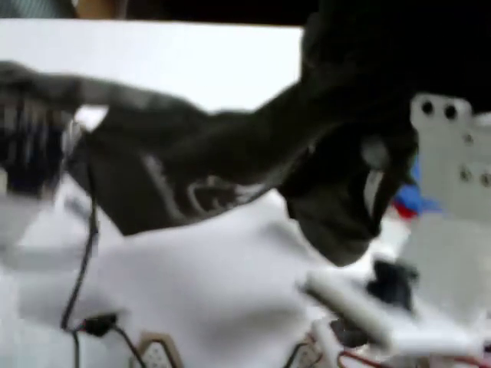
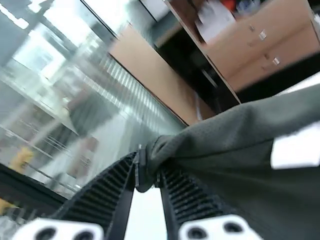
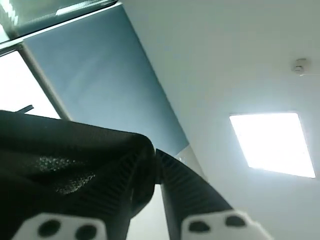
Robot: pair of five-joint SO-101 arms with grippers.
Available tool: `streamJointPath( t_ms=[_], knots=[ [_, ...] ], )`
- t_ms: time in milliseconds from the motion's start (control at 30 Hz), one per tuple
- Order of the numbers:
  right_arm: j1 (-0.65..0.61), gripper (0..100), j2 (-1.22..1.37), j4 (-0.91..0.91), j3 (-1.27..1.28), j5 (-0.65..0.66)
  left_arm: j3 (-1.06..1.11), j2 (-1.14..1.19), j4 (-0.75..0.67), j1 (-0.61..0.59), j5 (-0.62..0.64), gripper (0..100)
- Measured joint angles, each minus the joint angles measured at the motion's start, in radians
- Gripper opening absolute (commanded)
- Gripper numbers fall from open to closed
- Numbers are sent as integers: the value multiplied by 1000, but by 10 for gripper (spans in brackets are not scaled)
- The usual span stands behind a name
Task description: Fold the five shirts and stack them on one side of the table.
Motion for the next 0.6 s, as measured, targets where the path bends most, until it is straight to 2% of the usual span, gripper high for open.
streamJointPath(
  t_ms=[233, 600],
  knots=[
    [-6, 21, -74, 0, -8, 0, -5, -153, 0, -2, 0, 25],
    [-6, 21, -126, 40, 3, 0, 37, -167, 0, -2, 0, 25]
  ],
)
